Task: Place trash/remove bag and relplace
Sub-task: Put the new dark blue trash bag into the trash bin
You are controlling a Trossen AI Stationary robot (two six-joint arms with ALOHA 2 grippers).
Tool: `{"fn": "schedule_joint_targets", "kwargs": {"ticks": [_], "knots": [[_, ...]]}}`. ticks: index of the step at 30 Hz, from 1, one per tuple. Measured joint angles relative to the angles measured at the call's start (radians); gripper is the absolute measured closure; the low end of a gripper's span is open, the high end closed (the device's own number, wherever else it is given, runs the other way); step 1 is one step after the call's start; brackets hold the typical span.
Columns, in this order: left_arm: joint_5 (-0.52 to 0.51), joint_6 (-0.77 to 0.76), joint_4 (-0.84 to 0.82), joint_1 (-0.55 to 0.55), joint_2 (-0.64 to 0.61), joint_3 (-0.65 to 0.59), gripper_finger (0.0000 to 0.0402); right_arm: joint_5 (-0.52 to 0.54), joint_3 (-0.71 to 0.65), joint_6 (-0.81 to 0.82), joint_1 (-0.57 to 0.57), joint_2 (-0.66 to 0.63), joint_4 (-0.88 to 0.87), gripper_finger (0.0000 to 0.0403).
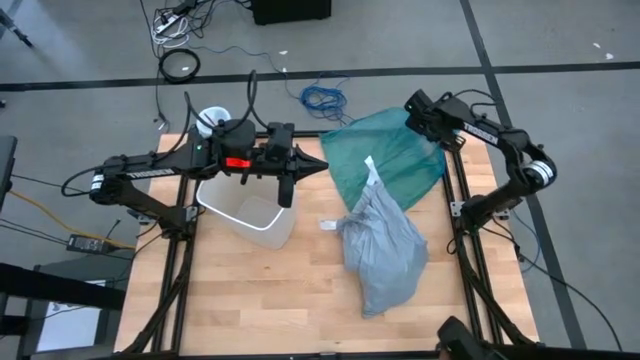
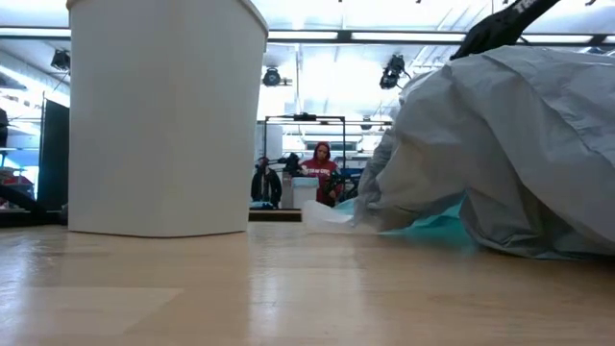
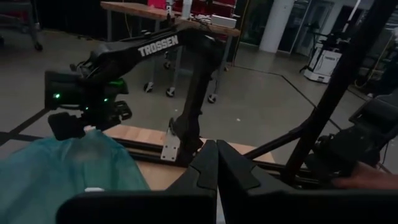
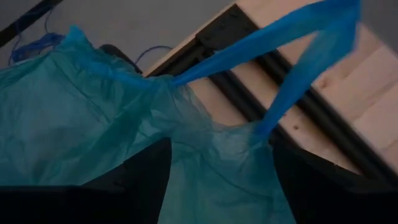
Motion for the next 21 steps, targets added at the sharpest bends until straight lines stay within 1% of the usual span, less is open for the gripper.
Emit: {"fn": "schedule_joint_targets", "kwargs": {"ticks": [4, 7, 10, 14, 15, 19, 21], "knots": [[0.000, 0.000, -0.004, 0.000, 0.000, 0.000, 0.0394, -0.055, 0.000, -0.001, 0.000, 0.055, 0.040, 0.0146], [0.000, 0.000, -0.006, 0.000, 0.000, 0.000, 0.0394, -0.108, 0.000, -0.026, -0.001, 0.096, 0.048, 0.0182], [0.001, 0.000, -0.010, 0.000, 0.000, 0.000, 0.0394, -0.142, 0.000, -0.070, -0.001, 0.124, 0.058, 0.0250], [0.003, 0.000, -0.010, 0.000, 0.000, 0.000, 0.0394, -0.151, 0.000, -0.153, 0.017, 0.127, 0.070, 0.0374], [0.003, 0.000, -0.010, 0.000, 0.000, 0.000, 0.0394, -0.157, 0.000, -0.184, 0.022, 0.122, 0.079, 0.0387], [0.000, 0.000, -0.011, 0.000, -0.007, 0.000, 0.0394, -0.178, 0.023, -0.296, 0.051, 0.078, 0.088, 0.0395], [-0.014, 0.000, -0.011, 0.000, -0.020, 0.000, 0.0394, -0.171, 0.048, -0.341, 0.080, 0.036, 0.091, 0.0401]]}}
